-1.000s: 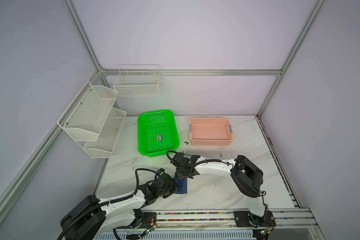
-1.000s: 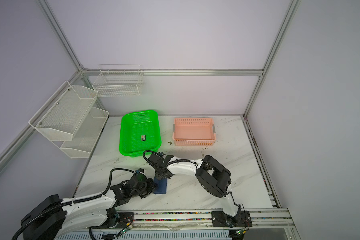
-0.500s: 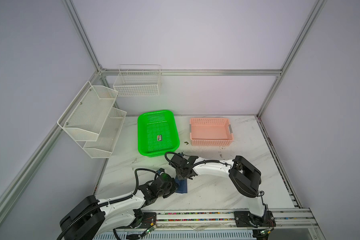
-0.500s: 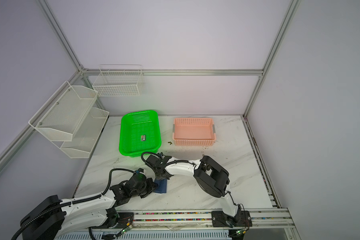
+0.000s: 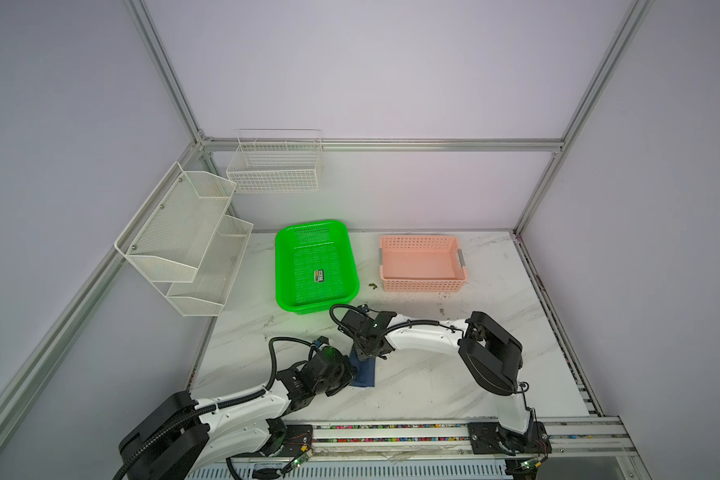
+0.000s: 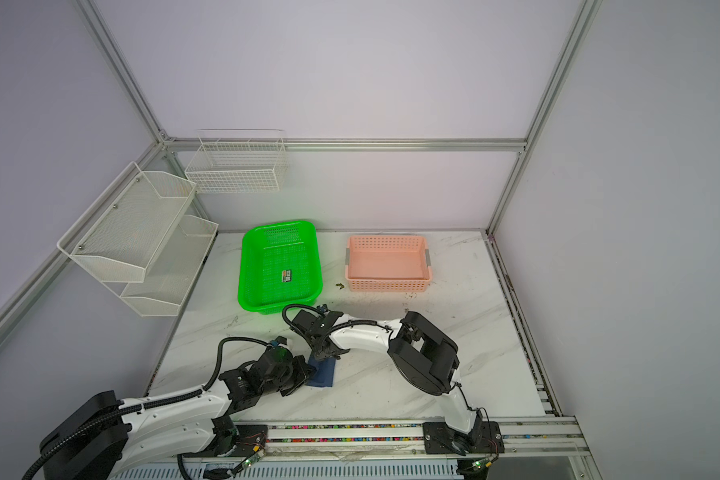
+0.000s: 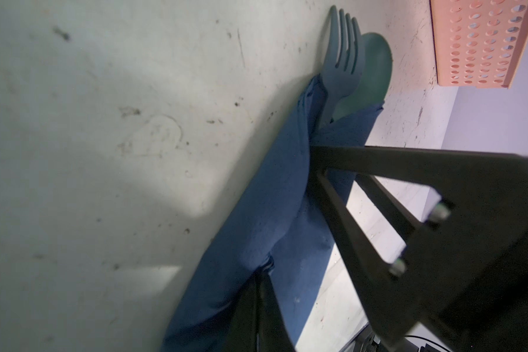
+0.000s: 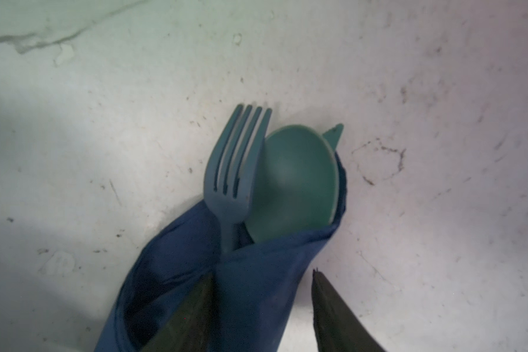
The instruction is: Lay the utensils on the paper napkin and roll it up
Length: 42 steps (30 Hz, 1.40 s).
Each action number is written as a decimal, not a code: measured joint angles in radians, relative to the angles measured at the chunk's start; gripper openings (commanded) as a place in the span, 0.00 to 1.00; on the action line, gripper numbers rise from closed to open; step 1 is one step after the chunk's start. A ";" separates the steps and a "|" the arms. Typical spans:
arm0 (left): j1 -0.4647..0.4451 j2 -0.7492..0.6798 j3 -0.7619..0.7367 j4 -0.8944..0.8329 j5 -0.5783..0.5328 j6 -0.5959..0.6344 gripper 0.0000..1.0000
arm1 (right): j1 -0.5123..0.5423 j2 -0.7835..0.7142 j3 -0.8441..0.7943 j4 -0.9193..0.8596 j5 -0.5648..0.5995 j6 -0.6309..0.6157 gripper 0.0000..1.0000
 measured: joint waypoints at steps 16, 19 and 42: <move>0.000 0.000 0.000 0.000 0.000 0.000 0.00 | 0.000 -0.069 -0.022 0.007 0.005 0.015 0.53; 0.000 0.000 0.000 0.000 0.000 0.000 0.00 | 0.000 -0.068 -0.029 0.008 -0.009 0.012 0.49; 0.000 0.009 0.000 0.001 0.000 0.000 0.00 | 0.007 -0.032 -0.033 0.042 -0.059 -0.004 0.43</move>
